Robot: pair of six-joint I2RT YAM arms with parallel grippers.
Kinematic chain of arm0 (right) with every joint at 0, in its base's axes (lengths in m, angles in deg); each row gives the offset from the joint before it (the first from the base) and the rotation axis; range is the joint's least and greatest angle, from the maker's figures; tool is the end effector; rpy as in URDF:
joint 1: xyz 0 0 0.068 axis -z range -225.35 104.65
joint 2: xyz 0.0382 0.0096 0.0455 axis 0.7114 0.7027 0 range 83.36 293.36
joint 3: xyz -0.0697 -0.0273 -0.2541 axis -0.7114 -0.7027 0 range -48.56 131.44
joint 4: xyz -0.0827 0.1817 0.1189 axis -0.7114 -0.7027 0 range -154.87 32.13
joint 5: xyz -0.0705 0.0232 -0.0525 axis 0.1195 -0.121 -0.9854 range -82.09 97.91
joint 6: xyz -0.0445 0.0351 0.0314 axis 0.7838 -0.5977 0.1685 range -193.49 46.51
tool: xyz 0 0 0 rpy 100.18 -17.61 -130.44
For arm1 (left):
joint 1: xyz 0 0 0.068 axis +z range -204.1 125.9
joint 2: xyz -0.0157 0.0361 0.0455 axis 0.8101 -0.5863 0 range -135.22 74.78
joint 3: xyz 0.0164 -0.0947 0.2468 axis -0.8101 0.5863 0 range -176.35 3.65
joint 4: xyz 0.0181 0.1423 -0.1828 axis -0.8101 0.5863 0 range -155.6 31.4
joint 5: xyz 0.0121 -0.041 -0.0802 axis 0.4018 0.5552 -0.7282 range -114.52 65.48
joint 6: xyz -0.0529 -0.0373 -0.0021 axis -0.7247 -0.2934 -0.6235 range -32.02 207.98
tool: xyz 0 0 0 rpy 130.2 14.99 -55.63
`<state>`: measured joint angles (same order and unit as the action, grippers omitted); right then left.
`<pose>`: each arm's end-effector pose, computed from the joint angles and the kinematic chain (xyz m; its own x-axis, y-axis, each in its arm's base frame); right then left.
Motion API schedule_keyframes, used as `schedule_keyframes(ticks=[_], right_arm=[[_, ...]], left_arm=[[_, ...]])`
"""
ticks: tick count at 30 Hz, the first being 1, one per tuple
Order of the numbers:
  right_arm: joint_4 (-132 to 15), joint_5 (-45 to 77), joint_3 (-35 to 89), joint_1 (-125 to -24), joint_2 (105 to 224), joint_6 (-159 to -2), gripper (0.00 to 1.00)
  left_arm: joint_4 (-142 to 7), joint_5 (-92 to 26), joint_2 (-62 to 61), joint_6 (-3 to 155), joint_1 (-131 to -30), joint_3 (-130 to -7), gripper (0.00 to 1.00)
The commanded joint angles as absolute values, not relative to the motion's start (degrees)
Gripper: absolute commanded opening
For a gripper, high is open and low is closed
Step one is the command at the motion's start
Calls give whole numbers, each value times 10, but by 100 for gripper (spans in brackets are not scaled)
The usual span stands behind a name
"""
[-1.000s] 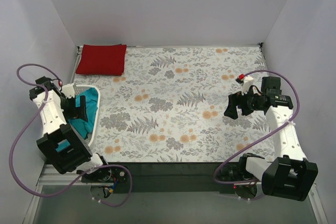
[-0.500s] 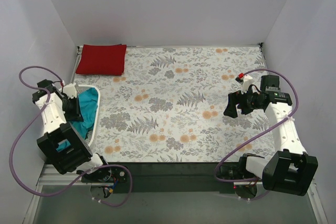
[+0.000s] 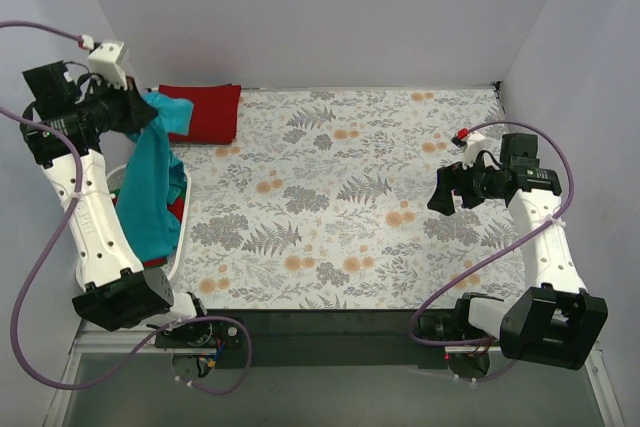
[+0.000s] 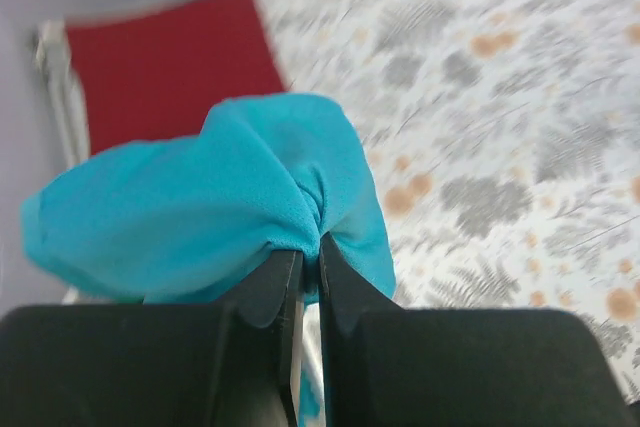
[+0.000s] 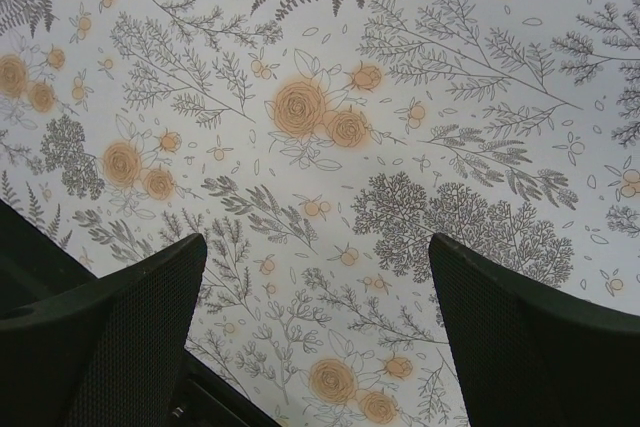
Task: Fold and stack the t-shirts
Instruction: Grab the tshirt from the pile, then move the tshirt to the center of the board
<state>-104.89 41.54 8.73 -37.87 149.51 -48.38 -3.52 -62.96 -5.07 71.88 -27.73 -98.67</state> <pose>0.2040 0.0016 0.2777 -0.6585 -0.2698 -0.7026 -0.5290 0.8299 0.1772 0.2264 0.0772 0.4300 -0.5714 -0.5258 -0.6301 -0.0806 0.8000 -0.5945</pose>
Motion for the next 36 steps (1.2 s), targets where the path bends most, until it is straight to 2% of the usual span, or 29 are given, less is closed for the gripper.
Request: schedule_keyframes(ticks=[1, 4, 9, 13, 16, 22, 25, 26, 27, 28, 29, 30, 32, 33, 36], right_arm=[[-1052, 432, 123, -380, 1502, -479, 98], [-1051, 437, 130, -380, 1506, -481, 98], [-1049, 446, 130, -380, 1506, -484, 98], [-1048, 447, 124, -380, 1502, -482, 98], [-1046, 449, 118, -380, 1501, -482, 98], [-1045, 444, 115, -380, 1495, -476, 98], [-1044, 445, 112, -380, 1493, -474, 98], [-1044, 444, 110, -380, 1494, -474, 98], [-1044, 444, 109, -380, 1492, -473, 98], [-1045, 441, 109, -380, 1489, -472, 98], [-1044, 439, 107, -380, 1487, -467, 98], [-1044, 437, 105, -380, 1484, -464, 98], [-1046, 431, 95, -381, 1474, -448, 98], [-1047, 432, 90, -381, 1468, -442, 98], [-1047, 438, 72, -385, 1467, -428, 98]], left_arm=[[-138, -714, -47, 616, -363, -1059, 0], [-235, -756, -51, 521, -412, -1080, 0], [-307, -787, -103, 402, -505, -1157, 0], [-454, -825, -120, 273, -555, -1157, 0], [-531, -835, -142, 199, -571, -1169, 0], [-574, -844, -182, 155, -578, -1185, 0], [-574, -870, -148, 146, -581, -1103, 2], [-575, -894, -130, 152, -581, -1011, 28], [-575, -903, -104, 161, -581, -961, 49], [-551, -910, -79, 183, -566, -912, 65], [-524, -892, -21, 229, -553, -809, 73], [-495, -877, 6, 252, -539, -763, 84], [-440, -909, 68, 301, -448, -671, 88], [-382, -923, 78, 389, -423, -621, 89], [-278, -883, 93, 492, -397, -601, 90]])
